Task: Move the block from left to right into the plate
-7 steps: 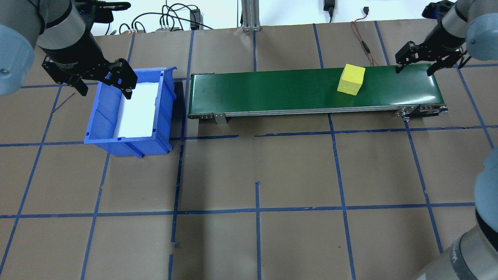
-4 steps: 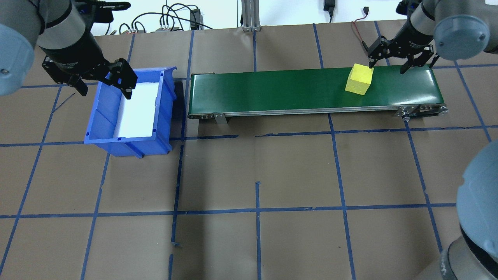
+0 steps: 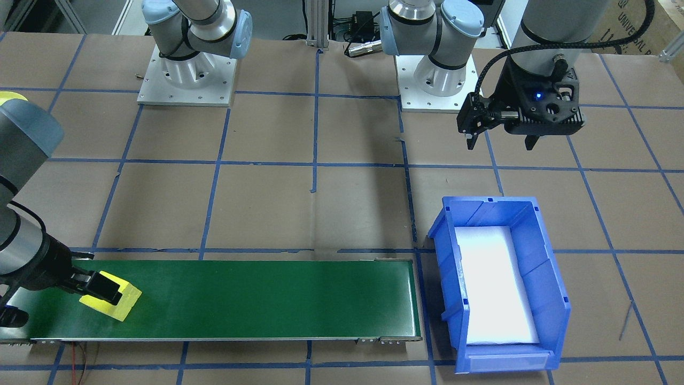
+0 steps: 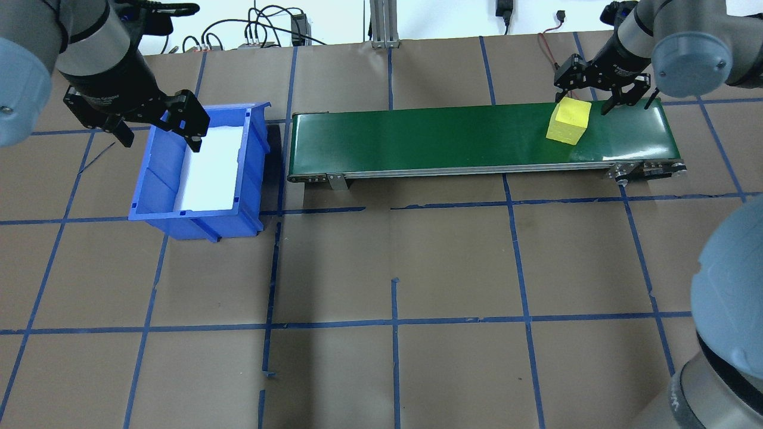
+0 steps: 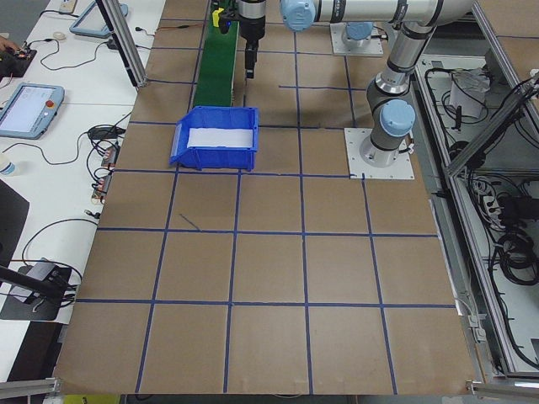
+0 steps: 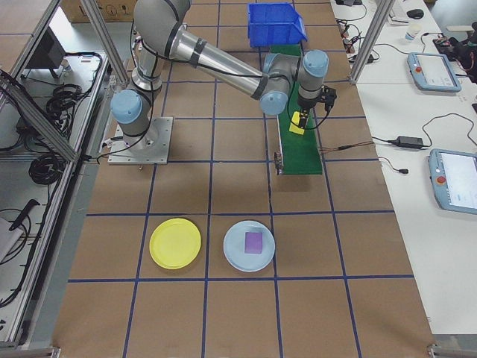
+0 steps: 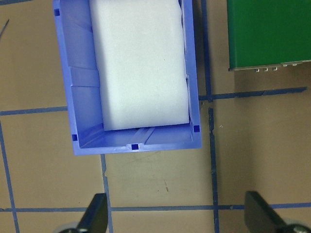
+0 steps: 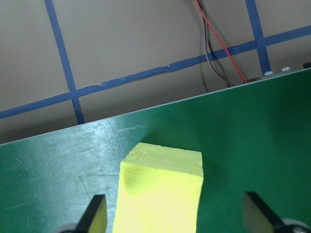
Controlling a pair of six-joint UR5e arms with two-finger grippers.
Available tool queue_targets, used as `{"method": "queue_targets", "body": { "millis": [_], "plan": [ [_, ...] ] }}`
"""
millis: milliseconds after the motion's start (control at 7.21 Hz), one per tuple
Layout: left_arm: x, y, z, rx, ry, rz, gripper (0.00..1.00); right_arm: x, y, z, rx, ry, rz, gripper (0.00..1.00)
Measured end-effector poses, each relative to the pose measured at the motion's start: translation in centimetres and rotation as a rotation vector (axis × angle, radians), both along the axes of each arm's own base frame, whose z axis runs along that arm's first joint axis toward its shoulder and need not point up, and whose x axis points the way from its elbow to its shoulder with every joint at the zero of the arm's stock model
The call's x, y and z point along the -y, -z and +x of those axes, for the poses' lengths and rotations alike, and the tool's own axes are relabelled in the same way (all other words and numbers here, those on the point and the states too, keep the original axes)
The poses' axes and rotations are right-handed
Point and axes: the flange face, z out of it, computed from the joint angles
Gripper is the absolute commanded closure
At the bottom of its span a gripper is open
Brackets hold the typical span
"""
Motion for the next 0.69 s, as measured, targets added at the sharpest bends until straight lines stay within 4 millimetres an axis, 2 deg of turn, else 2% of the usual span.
{"method": "queue_targets", "body": {
  "millis": [139, 277, 416, 693],
  "plan": [
    [0.0, 0.0, 0.0, 0.000, 0.000, 0.000, 0.00, 0.3, 1.3, 0.0, 0.007, 0.011, 0.012, 0.08],
    [0.0, 0.0, 0.0, 0.000, 0.000, -0.001, 0.00, 0.7, 2.6, -0.2, 0.008, 0.014, 0.020, 0.26],
    [0.0, -0.1, 0.0, 0.000, 0.000, -0.002, 0.00, 0.8, 3.6, -0.3, -0.003, 0.014, 0.031, 0.66],
    [0.0, 0.0, 0.1, -0.001, -0.001, -0.001, 0.00, 0.4, 3.9, -1.2, -0.074, 0.011, 0.058, 0.83]
  ]
}}
